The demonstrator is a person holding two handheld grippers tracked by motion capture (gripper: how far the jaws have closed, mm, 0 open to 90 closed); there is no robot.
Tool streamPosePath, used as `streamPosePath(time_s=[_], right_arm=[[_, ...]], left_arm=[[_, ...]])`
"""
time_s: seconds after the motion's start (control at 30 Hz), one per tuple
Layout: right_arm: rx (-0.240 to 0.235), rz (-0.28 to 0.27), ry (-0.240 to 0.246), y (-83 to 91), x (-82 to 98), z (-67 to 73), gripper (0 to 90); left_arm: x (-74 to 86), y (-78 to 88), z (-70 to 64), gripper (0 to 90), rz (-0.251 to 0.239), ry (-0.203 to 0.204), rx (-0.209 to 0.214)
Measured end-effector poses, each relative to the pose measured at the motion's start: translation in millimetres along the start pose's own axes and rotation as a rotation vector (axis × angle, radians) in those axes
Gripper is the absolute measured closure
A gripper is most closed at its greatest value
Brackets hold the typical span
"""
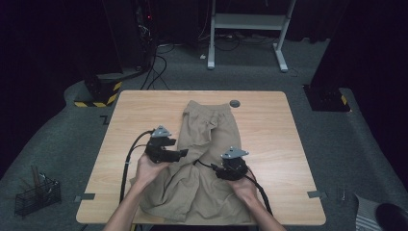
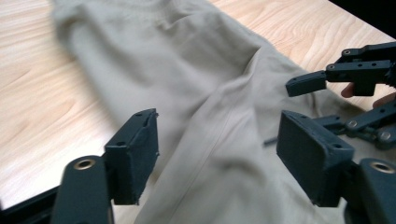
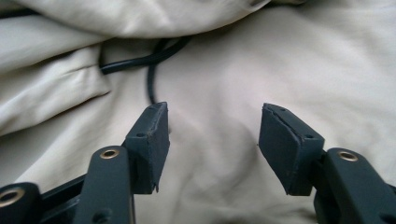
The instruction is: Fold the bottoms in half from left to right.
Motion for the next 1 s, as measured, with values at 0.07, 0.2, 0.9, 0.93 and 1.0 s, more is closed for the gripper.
streamPosePath(time_s=[0.07,0.2,0.9,0.93,1.0], right_arm=[[0.000,0.009,0.007,-2.3,4.2,0.4,43.3],[0.000,0.024,0.024,-7.0,10.9,3.6,42.8],[0.087,0.014,-0.031,-34.5,-16.3,-22.2,42.6],[0.090,0.015,-0.037,-35.6,-17.3,-23.1,42.6],[0.099,0.012,-0.040,-37.8,-19.6,-24.9,42.6]], left_arm=[[12.8,1.6,2.0,26.9,0.011,0.011,0.008],[32.6,-10.8,3.5,40.3,0.061,0.016,0.001],[3.2,-44.0,10.9,90.0,0.022,0.034,0.010],[3.2,-44.0,10.9,90.0,0.022,0.034,0.010],[-10.0,-39.5,-0.7,90.0,-0.015,0.001,0.027]])
Point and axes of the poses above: each handheld gripper's, and its own axes: y roughly backward along the jaws, x roughly out of its underside, z roughly to its left, the point moved 7 cm from there along -y, roughly forward along the jaws, and after that the axes turned 6 degrees about -y, right-handed, at the moved point
